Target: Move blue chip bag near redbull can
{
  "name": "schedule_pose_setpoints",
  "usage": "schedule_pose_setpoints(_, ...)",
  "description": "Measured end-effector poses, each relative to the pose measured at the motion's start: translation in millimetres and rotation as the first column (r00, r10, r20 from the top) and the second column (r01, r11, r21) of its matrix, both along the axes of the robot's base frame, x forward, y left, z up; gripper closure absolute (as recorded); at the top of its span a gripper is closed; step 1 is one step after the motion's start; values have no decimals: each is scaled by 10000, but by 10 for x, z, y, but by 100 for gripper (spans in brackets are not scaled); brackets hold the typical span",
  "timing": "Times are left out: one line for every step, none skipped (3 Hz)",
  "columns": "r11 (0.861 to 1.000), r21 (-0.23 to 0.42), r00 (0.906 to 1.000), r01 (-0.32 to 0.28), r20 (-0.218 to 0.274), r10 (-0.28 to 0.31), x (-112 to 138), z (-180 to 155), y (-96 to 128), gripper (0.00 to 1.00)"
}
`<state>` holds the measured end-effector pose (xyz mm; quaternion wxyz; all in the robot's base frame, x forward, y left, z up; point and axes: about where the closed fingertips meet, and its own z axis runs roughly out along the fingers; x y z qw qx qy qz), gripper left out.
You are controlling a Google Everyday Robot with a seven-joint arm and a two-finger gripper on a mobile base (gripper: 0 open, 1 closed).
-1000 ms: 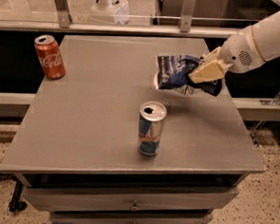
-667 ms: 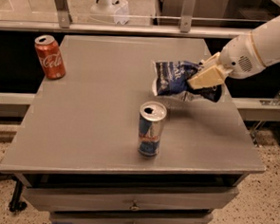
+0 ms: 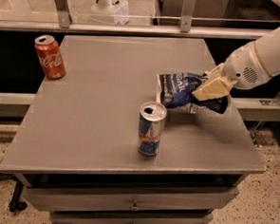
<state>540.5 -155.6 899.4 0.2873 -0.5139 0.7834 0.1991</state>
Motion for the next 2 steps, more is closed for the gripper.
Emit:
schedule_pose_setpoints(9999, -90, 9996, 72, -269, -75, -121, -92, -56, 100)
schedule_pose_setpoints(9999, -88, 9981, 124, -596, -129, -232, -178, -50, 83)
